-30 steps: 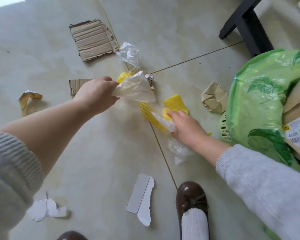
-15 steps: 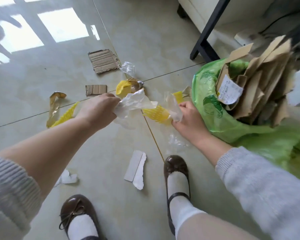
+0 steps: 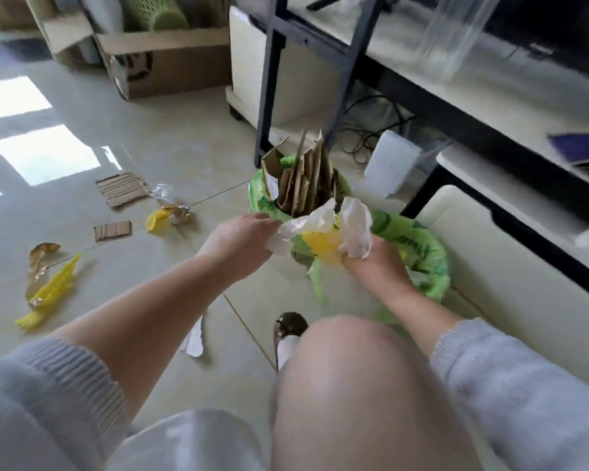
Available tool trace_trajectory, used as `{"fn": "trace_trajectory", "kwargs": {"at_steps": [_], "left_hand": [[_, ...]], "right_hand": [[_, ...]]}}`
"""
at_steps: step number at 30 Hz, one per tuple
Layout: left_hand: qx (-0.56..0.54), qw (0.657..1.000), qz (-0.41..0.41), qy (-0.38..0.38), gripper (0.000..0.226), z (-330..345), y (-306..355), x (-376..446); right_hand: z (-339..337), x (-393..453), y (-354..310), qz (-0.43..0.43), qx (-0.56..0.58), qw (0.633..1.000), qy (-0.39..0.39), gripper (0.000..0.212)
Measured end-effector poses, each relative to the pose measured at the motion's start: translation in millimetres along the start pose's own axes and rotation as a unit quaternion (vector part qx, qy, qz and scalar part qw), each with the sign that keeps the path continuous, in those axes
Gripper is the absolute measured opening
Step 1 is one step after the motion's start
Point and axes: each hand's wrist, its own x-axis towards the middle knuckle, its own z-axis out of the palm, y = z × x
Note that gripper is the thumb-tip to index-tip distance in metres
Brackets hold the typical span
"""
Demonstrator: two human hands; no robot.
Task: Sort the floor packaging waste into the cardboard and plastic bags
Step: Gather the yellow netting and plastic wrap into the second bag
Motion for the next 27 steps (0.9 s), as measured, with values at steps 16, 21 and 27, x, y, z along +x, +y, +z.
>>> {"fn": "trace_trajectory", "kwargs": {"at_steps": [16,21,27], "left_hand": [[-0.234,0.971,-0.001,-0.044,0.077,137,149,144],[0.02,0.974,0.062,-0.218,0.111,183,150,152],[0.14,0.934,0.058,-0.324,0.098,217,155,169]], "right_hand": [[-34,97,165,0.175,-0.024,0.984,-0.01,0.035],[-5,104,188,0.146,-0.167,0.961,-0.166,0.107],[9,121,205,0.126,-0.279,0.915,-0.263,0.107]]}}
